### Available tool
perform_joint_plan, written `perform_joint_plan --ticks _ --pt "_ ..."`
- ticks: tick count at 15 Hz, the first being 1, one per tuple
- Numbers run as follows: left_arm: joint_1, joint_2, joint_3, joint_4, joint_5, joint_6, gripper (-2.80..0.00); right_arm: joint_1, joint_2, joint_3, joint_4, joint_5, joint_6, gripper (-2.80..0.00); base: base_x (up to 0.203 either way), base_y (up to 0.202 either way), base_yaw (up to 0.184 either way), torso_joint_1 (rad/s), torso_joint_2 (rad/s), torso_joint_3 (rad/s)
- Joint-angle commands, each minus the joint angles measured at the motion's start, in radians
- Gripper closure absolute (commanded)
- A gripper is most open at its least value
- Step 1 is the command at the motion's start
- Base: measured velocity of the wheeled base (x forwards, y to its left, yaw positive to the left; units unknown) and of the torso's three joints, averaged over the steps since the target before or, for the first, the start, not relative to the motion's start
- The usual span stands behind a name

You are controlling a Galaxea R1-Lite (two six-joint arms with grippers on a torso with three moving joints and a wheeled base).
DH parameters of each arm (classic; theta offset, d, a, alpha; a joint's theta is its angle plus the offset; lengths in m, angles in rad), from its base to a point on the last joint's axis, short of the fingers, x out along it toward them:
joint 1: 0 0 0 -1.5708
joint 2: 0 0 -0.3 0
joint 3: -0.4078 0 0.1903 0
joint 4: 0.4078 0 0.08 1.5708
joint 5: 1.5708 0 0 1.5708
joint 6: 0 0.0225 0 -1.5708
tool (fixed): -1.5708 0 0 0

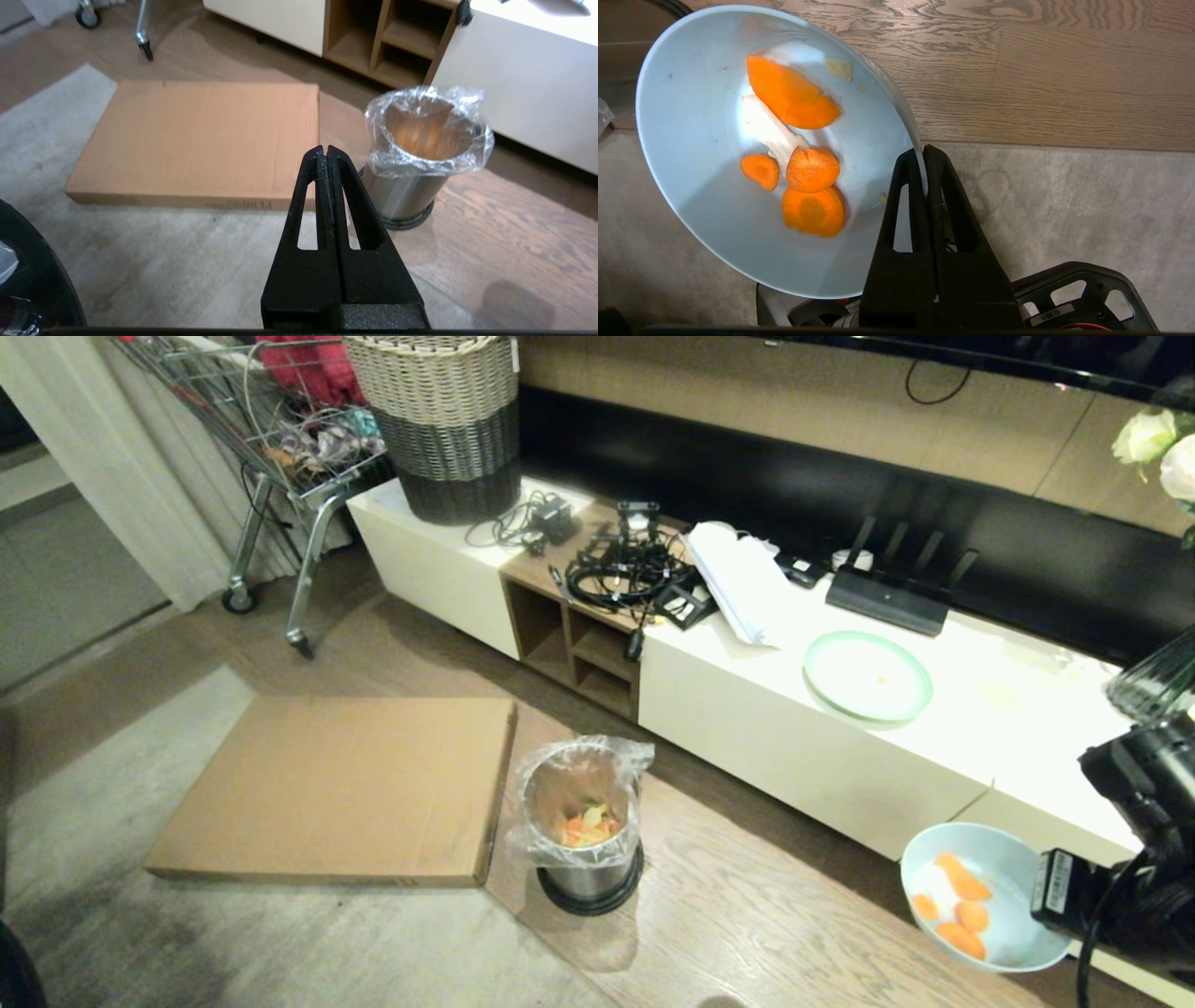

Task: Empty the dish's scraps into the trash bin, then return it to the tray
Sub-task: Move the bowl over the trash can

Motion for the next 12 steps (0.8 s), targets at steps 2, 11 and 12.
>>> perform_joint_plan --ticks 2,11,12 --pt "0.0 0.0 0.0 0.0 0.0 0.0 0.0 0.021 0.004 -0.015 0.001 -0.003 0.003 0.0 0.0 0.0 0.0 0.003 0.01 -0.196" --pt "0.0 0.0 0.0 0.0 0.0 0.0 0.0 0.115 0.079 -0.146 -0.006 -0.005 -0.049 0.0 0.0 0.0 0.0 0.002 0.0 -0.2" --pt "0.0 0.0 0.0 0.0 0.0 0.0 0.0 0.122 0.088 -0.171 -0.002 -0.006 -0.05 0.0 0.0 0.0 0.0 0.001 0.0 -0.199"
